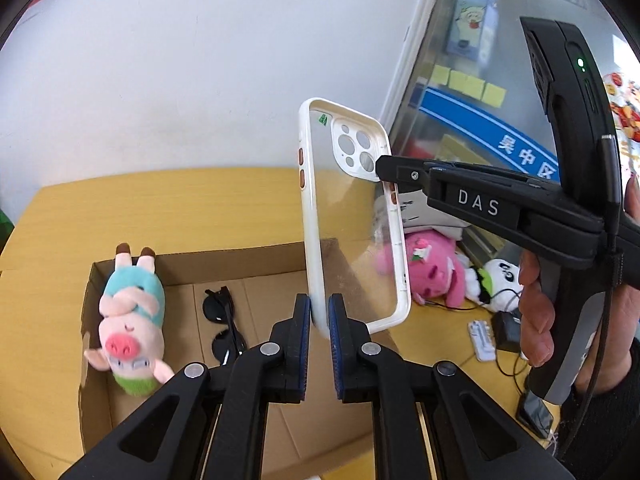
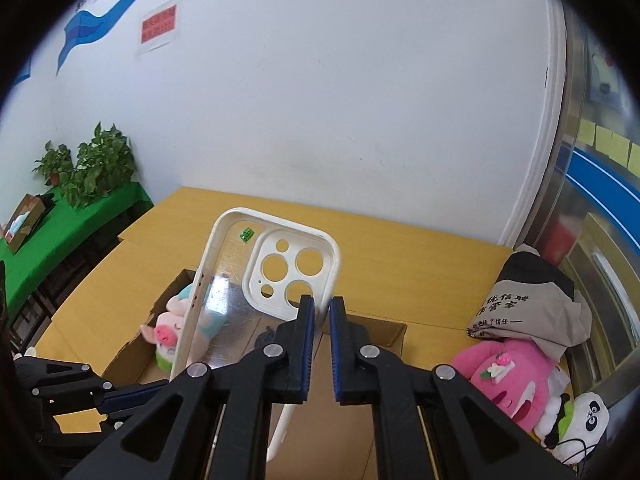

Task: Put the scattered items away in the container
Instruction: 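Carry the phone case with the left gripper over the box and lower it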

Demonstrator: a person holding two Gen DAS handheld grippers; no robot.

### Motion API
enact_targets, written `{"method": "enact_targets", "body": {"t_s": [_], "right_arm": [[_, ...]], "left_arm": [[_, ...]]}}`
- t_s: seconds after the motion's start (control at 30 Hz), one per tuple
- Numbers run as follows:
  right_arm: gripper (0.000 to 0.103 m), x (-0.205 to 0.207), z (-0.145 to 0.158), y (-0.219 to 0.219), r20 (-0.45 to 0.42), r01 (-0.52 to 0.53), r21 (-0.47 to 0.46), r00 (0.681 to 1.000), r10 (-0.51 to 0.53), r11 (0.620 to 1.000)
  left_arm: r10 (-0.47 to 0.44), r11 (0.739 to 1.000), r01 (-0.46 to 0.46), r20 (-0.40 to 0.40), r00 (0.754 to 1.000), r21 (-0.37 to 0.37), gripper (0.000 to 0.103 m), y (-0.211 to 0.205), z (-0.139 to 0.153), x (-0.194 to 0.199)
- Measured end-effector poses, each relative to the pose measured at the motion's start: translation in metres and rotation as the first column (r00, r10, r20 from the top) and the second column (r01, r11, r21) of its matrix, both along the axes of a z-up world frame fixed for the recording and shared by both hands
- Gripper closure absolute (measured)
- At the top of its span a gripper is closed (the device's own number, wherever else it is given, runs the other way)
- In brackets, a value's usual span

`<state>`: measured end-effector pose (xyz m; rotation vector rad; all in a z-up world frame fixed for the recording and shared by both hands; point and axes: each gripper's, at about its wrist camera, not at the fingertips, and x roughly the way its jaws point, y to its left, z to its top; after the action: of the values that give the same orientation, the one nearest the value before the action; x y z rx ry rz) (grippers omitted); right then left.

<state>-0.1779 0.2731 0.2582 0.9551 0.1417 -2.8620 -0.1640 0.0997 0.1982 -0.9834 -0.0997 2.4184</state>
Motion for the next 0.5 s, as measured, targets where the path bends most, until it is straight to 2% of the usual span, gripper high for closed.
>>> {"method": "enact_targets", "body": {"t_s": [0.2, 0.37, 0.5], "right_arm": [[0.097, -0.062, -0.033, 0.007, 0.096, 0.023, 0.005, 0.995, -0.023, 1.000], [0.097, -0.107, -0.085, 0.015, 0.199, 0.047, 0.018, 0.979, -0.050, 0.999], [0.098, -0.131, -0.131, 0.023, 0.273, 0.057, 0.009, 0.960, -0.058, 0.998]], "left_arm": [[0.012, 0.999, -0.008, 0.091, 0.996, -0.042, 0.094, 0.016, -0.040, -0.055], [0.026, 0.997, -0.011, 0.196, 0.980, -0.076, 0.094, 0.029, -0.086, -0.092], [0.034, 0.994, -0.004, 0.284, 0.958, -0.106, 0.094, 0.039, -0.127, -0.114]]}}
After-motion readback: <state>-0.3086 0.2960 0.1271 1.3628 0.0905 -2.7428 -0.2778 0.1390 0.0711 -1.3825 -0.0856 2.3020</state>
